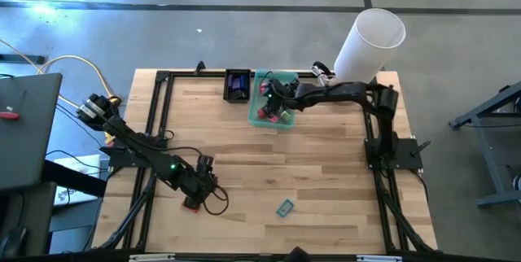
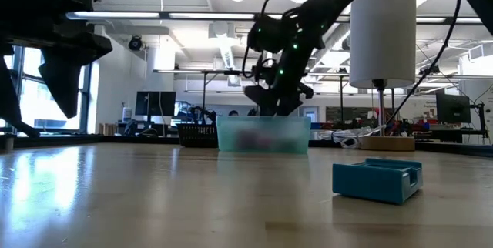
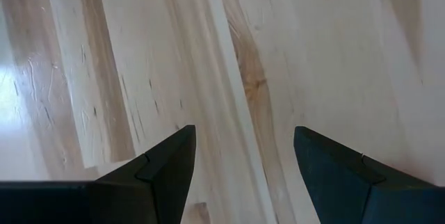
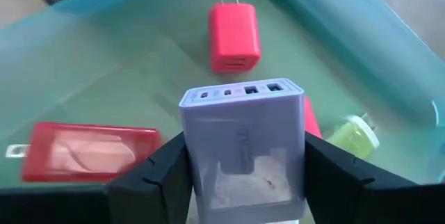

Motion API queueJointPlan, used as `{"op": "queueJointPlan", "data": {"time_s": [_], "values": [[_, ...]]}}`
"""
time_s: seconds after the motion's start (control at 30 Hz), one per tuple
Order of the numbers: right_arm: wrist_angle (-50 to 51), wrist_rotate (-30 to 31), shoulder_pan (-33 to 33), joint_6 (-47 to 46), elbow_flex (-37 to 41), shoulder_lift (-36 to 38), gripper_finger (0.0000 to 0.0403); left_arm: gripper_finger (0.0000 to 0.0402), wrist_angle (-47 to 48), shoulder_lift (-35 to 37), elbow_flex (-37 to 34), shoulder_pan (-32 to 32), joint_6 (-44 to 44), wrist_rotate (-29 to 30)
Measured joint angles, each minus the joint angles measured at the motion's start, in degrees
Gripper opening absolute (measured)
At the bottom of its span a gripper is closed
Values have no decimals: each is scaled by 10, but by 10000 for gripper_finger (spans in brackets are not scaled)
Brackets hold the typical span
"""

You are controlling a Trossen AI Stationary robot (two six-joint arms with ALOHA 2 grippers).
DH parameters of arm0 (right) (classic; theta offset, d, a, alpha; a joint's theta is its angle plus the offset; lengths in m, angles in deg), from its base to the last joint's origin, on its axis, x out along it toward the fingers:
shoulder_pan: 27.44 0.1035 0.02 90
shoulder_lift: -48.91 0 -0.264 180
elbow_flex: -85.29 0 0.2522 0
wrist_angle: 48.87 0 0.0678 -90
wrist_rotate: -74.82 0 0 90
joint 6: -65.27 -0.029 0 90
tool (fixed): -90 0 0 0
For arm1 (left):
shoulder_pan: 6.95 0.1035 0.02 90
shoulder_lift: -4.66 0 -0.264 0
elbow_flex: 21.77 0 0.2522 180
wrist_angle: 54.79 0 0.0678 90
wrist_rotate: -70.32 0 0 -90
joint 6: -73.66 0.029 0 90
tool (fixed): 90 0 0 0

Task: Pick & Place Office items
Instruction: Put the light purple charger adapter into the green bin

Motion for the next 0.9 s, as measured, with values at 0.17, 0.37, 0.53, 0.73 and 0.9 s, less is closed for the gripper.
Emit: {"op": "queueJointPlan", "data": {"time_s": [0.17, 0.37, 0.53, 0.73, 0.9], "values": [[-11, -7, -1, 1, 0, -1, 228, 233, -1, 0, 0, 7, 0, 0], [-20, -87, -3, 21, 0, -1, 234, 233, -9, 0, 0, 14, 0, 1], [-21, -85, -3, 26, 0, -1, 235, 233, -10, 0, 0, 14, 0, 2], [-20, -40, 0, 28, 0, -1, 236, 233, -11, 0, 0, 14, 0, 2], [-12, 7, 6, 24, 0, -1, 236, 233, -11, 0, 0, 13, -5, 1]]}}
